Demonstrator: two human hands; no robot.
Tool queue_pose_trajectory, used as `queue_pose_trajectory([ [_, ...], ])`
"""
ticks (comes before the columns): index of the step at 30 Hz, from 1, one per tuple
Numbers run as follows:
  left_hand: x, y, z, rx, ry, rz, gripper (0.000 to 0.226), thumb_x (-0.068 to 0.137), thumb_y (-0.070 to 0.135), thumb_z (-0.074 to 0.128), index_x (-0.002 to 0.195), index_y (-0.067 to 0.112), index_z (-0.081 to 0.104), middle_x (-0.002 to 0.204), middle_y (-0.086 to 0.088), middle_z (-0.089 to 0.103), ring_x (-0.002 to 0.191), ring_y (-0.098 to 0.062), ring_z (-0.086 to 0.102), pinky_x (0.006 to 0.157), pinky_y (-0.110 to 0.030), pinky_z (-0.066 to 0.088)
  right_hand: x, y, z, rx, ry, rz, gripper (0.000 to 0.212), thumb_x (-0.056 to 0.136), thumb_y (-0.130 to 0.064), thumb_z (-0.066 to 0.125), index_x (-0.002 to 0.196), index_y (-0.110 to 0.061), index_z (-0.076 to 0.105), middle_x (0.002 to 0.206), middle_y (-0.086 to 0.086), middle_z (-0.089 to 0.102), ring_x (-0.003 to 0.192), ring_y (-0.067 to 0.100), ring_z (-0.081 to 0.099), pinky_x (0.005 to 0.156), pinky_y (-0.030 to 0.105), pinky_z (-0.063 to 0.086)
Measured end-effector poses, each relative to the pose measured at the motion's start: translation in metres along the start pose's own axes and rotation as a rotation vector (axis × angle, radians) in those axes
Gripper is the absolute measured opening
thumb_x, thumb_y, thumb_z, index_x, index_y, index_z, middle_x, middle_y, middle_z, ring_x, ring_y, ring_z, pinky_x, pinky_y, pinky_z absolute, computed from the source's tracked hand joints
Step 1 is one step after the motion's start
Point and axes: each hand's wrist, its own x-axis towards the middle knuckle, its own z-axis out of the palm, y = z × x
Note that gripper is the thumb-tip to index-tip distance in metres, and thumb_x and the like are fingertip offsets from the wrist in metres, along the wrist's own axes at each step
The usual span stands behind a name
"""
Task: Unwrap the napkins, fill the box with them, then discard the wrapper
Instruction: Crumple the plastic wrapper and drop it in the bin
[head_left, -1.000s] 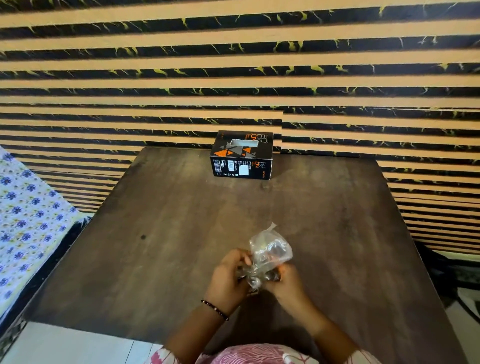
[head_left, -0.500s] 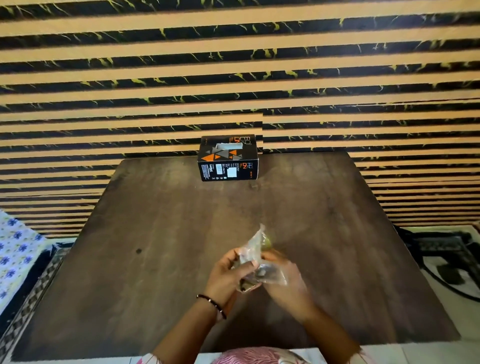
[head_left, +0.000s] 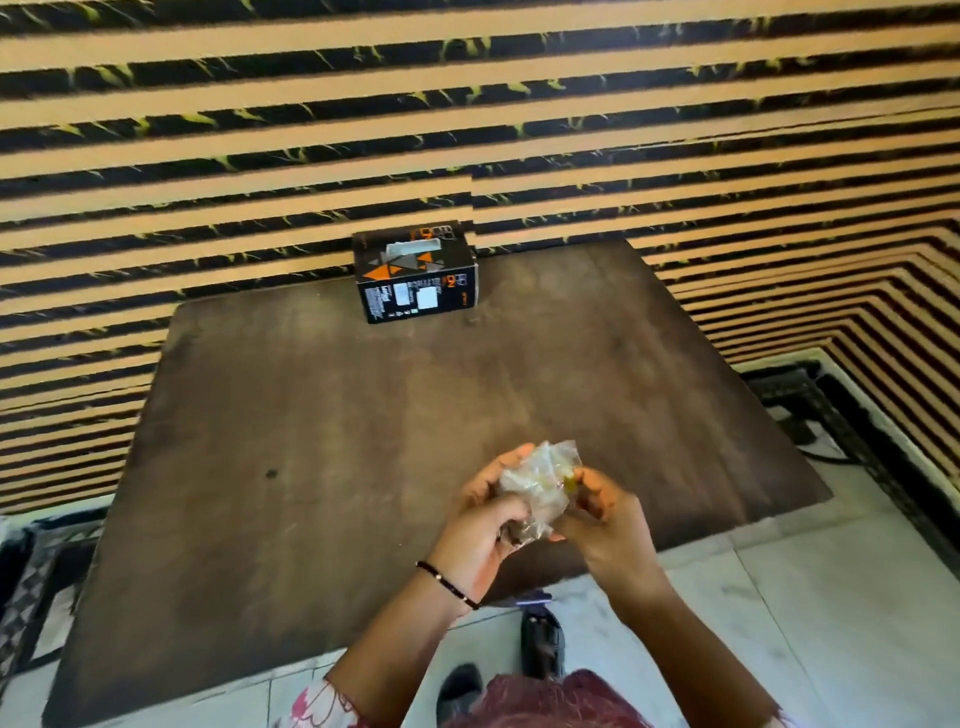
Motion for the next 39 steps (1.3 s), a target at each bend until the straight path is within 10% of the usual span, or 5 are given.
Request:
queue_pose_trajectory([
  [6, -0.002, -0.020, 0.038, 0.218, -0.062, 0.006, 0.050, 0.059, -0.003, 0.075, 0.104, 0.017, 0.063, 0.091, 0.002, 0.073, 0.092, -0.015, 0.065, 0.086, -0.032, 0.053, -0.021, -0.002, -0.032, 0.023, 0.192, -0.042, 0.028, 0.065, 0.010, 0.073, 0.079, -0.015, 0.071, 0.088, 0.013, 0.069, 0.079, 0.026, 0.069, 0.074, 0.047, 0.057],
  [14, 0.038, -0.063, 0.125, 0.393, -0.070, 0.010, 0.034, 0.069, -0.014, 0.069, 0.098, 0.001, 0.059, 0.089, -0.008, 0.063, 0.068, -0.003, 0.063, 0.060, -0.016, 0.052, -0.022, 0.014, -0.139, 0.094, 0.230, -0.067, 0.028, 0.065, 0.008, 0.074, 0.089, -0.007, 0.070, 0.092, 0.025, 0.070, 0.088, 0.041, 0.066, 0.081, 0.056, 0.052],
  [24, 0.111, -0.153, 0.318, 0.346, -0.132, -0.070, 0.029, 0.084, -0.003, 0.054, 0.100, 0.020, 0.060, 0.092, -0.004, 0.069, 0.077, -0.011, 0.068, 0.060, -0.022, 0.054, -0.036, 0.027, -0.330, -0.374, 0.287, -0.123, 0.060, 0.057, -0.043, 0.079, 0.104, -0.045, 0.042, 0.108, -0.019, 0.043, 0.101, 0.012, 0.051, 0.081, 0.027, 0.051],
  [29, 0.132, -0.181, 0.377, 0.282, -0.298, -0.243, 0.029, 0.080, 0.004, 0.062, 0.105, 0.018, 0.057, 0.101, -0.008, 0.067, 0.091, -0.015, 0.063, 0.073, -0.023, 0.048, -0.031, 0.029, -0.399, -0.412, 0.508, -0.114, 0.045, 0.067, -0.015, 0.077, 0.079, -0.047, 0.048, 0.089, -0.012, 0.056, 0.079, -0.001, 0.056, 0.063, 0.008, 0.043],
  [39, 0.229, -0.190, 0.431, 0.541, -0.440, -0.154, 0.041, 0.081, -0.011, 0.055, 0.103, 0.022, 0.064, 0.109, -0.002, 0.067, 0.106, -0.014, 0.061, 0.091, -0.027, 0.049, 0.027, 0.041, -0.515, -0.111, 0.536, -0.032, 0.028, 0.061, 0.011, 0.070, 0.075, -0.013, 0.071, 0.071, 0.011, 0.072, 0.068, 0.028, 0.065, 0.059, 0.039, 0.055],
])
